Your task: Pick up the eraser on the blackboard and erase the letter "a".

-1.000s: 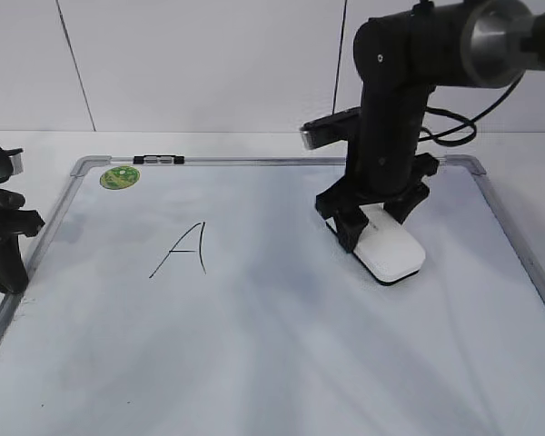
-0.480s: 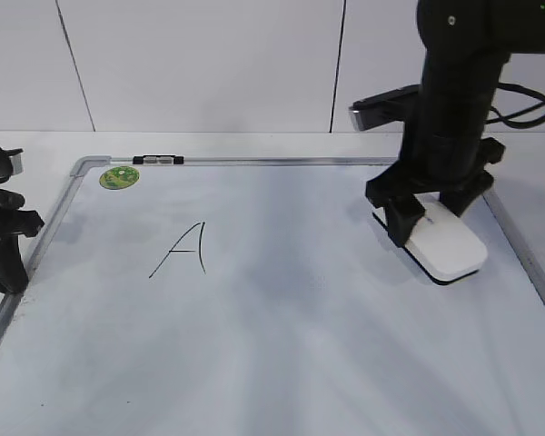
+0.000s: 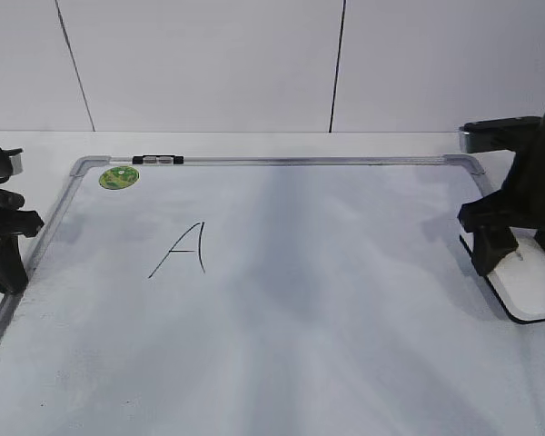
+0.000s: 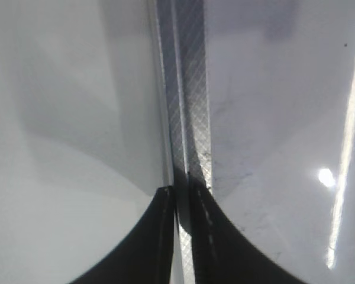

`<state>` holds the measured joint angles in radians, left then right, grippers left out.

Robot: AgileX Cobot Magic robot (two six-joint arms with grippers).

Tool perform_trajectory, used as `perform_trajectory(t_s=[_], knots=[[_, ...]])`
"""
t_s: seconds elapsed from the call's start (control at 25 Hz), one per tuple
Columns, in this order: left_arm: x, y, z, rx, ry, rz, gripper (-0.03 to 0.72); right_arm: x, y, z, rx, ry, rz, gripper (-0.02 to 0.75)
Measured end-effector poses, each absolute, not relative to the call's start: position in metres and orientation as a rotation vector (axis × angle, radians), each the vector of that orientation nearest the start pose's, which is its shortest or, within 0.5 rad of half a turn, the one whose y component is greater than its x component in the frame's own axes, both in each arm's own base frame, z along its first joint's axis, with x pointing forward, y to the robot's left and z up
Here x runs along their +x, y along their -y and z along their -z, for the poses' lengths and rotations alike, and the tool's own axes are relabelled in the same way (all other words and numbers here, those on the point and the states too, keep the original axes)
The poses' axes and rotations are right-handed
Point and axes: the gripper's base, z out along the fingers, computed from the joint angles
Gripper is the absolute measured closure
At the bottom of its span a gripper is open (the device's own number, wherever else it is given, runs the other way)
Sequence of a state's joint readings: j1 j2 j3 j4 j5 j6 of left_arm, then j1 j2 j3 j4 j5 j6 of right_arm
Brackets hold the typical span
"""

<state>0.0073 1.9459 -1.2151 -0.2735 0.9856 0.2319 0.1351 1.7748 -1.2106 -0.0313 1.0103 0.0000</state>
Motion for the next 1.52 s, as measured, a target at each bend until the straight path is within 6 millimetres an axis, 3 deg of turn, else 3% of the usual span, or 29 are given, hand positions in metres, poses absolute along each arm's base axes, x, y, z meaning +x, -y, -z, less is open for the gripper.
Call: perform_trajectory(t_s=[0.64, 1.2, 1.52], knots=[[0.349, 0.018, -0.150, 0.105, -3.152, 0.363, 0.636, 0.344, -0.025, -0.188, -0.070, -2.996, 0.007, 0.175], [0.349, 0.018, -0.150, 0.105, -3.152, 0.363, 0.634, 0.350, -0.025, -0.177, -0.068, -2.984, 0.006, 0.174], [0.349, 0.018, -0.150, 0.105, -3.152, 0.363, 0.632, 0.353, -0.025, -0.175, -0.065, -2.966, 0.004, 0.113]])
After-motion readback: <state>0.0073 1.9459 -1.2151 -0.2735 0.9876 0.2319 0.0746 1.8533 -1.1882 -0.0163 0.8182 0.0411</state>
